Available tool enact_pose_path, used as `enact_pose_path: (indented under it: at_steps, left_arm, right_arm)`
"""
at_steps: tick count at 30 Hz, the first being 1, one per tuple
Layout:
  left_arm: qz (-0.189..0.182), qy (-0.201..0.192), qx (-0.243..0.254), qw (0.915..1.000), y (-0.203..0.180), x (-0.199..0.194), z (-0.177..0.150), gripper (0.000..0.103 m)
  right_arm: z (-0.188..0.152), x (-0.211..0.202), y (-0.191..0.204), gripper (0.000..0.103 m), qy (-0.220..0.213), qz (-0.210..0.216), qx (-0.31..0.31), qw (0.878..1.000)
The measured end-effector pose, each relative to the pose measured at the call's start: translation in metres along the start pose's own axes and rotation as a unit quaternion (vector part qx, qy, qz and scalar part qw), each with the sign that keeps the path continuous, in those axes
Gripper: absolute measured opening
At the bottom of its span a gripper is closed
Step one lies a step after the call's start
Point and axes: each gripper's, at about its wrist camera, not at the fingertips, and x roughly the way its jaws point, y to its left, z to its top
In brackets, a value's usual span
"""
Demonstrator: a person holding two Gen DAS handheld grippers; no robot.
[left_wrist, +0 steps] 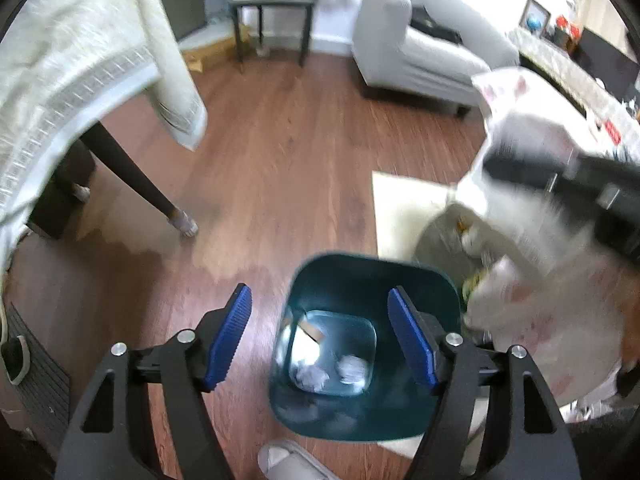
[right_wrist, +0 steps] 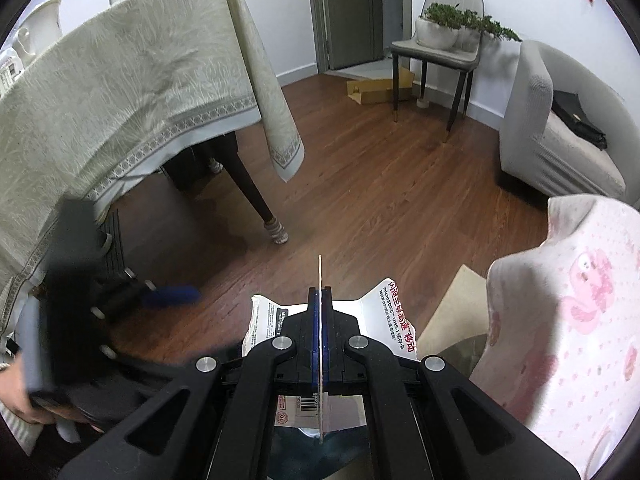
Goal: Collect trash
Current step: 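Open the left tool to drop the foil while the right tool releases the cardboard into the bin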
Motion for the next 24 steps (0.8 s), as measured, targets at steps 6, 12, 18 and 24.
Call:
enact_pose_path:
  at_steps: [6,12,18,24]
  left_arm:
    - [0.006,-0.052,-0.013,0.9986,0.008,-0.032,0.017,0.065]
    - [-0.006,-0.088,-0.014,0.9960,0.004,-0.055,0.033,0.060]
    - [-0.013,-0.096,0.002,0.9953,-0.009,-0.065,0.040,0.049]
    - [-0.022,-0.115,0.022,0.9929,-0.021,-0.082,0.045,0.039]
  right_arm:
    - [-0.011,0.020,0.002,0.001,0.027,0.013,0.006,1.000]
    - [-0.025,0.041,0.007,0.001,0.057,0.019,0.004,0.998]
    - [-0.039,0.069,0.013,0.001,0.093,0.021,-0.005,0.995]
    - [-0.055,0.094,0.021,0.001,0.132,0.017,-0.022,0.991]
